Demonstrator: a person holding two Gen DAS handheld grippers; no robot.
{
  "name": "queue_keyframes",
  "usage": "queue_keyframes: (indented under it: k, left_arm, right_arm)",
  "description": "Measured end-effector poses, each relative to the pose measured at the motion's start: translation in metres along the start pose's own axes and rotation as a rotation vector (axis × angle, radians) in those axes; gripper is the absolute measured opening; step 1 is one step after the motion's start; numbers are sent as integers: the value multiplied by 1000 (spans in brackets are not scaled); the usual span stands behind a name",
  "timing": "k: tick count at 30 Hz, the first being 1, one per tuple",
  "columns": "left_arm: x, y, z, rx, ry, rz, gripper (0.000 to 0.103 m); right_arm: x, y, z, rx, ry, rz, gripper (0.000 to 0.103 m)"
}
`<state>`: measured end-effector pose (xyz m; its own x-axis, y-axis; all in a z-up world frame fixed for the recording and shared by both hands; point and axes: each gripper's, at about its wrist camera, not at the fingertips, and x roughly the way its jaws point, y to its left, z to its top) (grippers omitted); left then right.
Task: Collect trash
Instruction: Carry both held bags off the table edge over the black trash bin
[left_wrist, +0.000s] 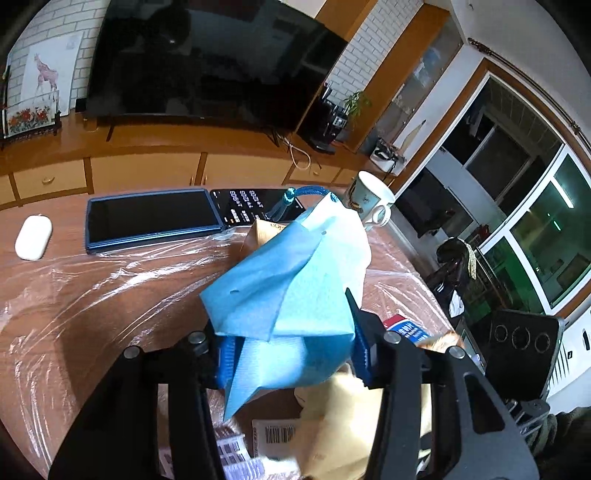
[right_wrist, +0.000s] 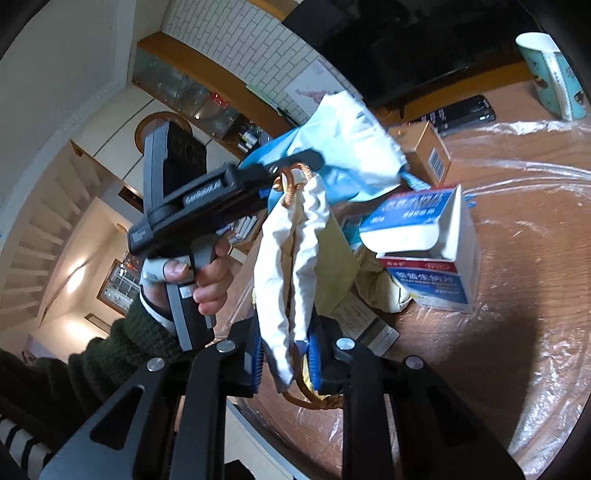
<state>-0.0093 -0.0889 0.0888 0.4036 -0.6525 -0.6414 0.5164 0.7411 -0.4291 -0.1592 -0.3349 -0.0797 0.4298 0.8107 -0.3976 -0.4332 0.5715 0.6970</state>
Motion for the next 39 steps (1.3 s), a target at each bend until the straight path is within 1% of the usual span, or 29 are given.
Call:
queue_keyframes:
  k: [5, 12, 14, 18, 23, 26, 31, 35, 39]
  left_arm:
    - [-19, -1, -6, -3, -36, 19, 49]
    - [-54, 1, -23, -32, -82, 40, 49]
    - [-62, 2, -29, -31, -88, 54, 49]
    - [-74, -7, -46, -5, -86, 97, 49]
    - [-87, -16, -71, 3, -82, 88, 49]
    - [-96, -22, -90, -9, -82, 66, 49]
    - [-113, -35, -112, -20, -95, 69, 49]
    - [-128, -50, -129, -17, -101, 99, 49]
    - [-138, -68, -153, -34, -97, 131, 49]
  right_arm:
    - [-20, 7, 0, -24, -31, -23, 20]
    - [-45, 14, -12, -34, -72, -79, 20]
    - [-49, 22, -15, -38, -83, -103, 20]
    - [-55, 29, -23, -47, -98, -143, 20]
    - [-59, 42, -33, -49, -114, -178, 20]
    - [-63, 48, -41, -48, -121, -180, 20]
    - [-70, 58, -53, -75, -104, -176, 20]
    - [-81, 63, -64, -102, -88, -157, 20]
    - [-95, 66, -79, -118, -68, -144, 20]
